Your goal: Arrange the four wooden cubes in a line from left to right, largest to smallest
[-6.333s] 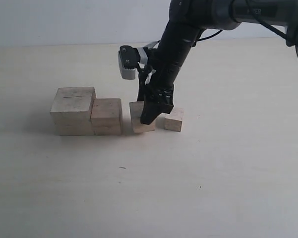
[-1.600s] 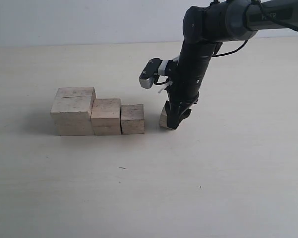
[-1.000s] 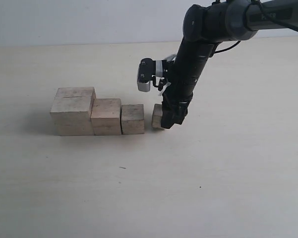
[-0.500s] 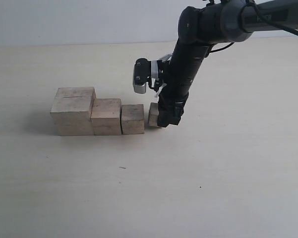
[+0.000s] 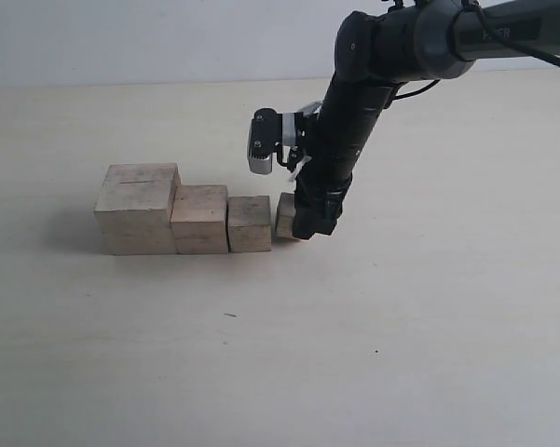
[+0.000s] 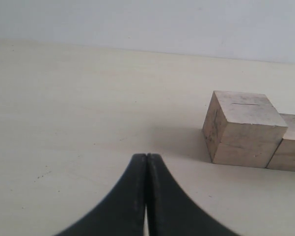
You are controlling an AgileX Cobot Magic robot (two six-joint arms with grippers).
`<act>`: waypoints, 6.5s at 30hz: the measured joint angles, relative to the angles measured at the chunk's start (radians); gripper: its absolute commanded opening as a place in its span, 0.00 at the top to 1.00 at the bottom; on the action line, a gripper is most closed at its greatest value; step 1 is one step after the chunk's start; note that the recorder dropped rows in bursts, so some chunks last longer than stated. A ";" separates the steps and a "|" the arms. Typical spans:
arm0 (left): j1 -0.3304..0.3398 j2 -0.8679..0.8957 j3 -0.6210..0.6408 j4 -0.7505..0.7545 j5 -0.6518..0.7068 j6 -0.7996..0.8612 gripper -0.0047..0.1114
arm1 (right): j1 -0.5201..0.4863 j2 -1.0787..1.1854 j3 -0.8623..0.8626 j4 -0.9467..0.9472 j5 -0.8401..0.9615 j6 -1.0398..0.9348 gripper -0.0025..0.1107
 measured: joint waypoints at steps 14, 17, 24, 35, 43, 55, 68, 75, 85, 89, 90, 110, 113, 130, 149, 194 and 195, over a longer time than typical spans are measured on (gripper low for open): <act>0.000 0.000 0.000 0.000 0.000 0.000 0.96 | 0.000 0.009 0.000 0.004 0.008 0.000 0.85; 0.000 0.000 0.000 0.000 0.000 0.000 0.96 | 0.000 0.018 0.000 0.010 0.008 0.000 0.85; 0.000 0.000 0.000 0.000 0.000 0.000 0.96 | 0.000 0.018 0.000 0.028 0.008 0.000 0.85; 0.000 0.000 0.000 0.000 0.000 0.000 0.96 | 0.000 0.020 0.000 0.052 0.008 0.000 0.85; 0.000 0.000 0.000 0.000 0.000 0.000 0.96 | 0.000 0.020 0.000 0.052 0.008 0.000 0.85; 0.000 0.000 0.000 0.000 0.000 0.000 0.96 | 0.000 0.020 0.000 0.052 0.008 0.000 0.50; 0.000 0.000 0.000 0.000 0.000 0.000 0.96 | 0.000 -0.027 0.000 0.041 0.012 0.035 0.44; 0.000 0.000 0.000 0.000 0.000 0.000 0.96 | 0.000 -0.075 0.000 -0.087 0.015 0.215 0.44; 0.000 0.000 0.000 0.000 0.000 0.000 0.96 | 0.000 -0.070 0.000 -0.246 -0.085 0.436 0.44; 0.000 0.000 0.000 0.000 0.000 0.000 0.96 | 0.000 -0.051 0.000 -0.246 -0.161 0.481 0.44; 0.000 0.000 0.000 0.000 0.000 0.000 0.96 | 0.000 -0.046 0.000 -0.246 -0.174 0.486 0.44; 0.000 0.000 0.000 0.000 0.000 0.000 0.96 | 0.000 0.002 0.000 -0.150 -0.208 0.491 0.44; 0.000 0.000 0.000 0.000 0.000 0.000 0.96 | 0.000 0.002 0.000 -0.146 -0.209 0.491 0.44; 0.000 0.000 0.000 0.000 0.000 0.000 0.96 | 0.000 -0.045 0.000 -0.250 -0.077 0.596 0.48; 0.000 0.000 0.000 0.000 0.000 0.000 0.96 | 0.000 -0.045 0.000 -0.173 -0.038 0.623 0.48; 0.000 0.000 0.000 0.000 0.000 0.000 0.96 | 0.000 -0.045 0.000 -0.170 -0.267 0.627 0.48; 0.000 0.000 0.000 0.000 0.000 0.000 0.96 | 0.000 -0.045 0.000 -0.160 -0.267 0.627 0.48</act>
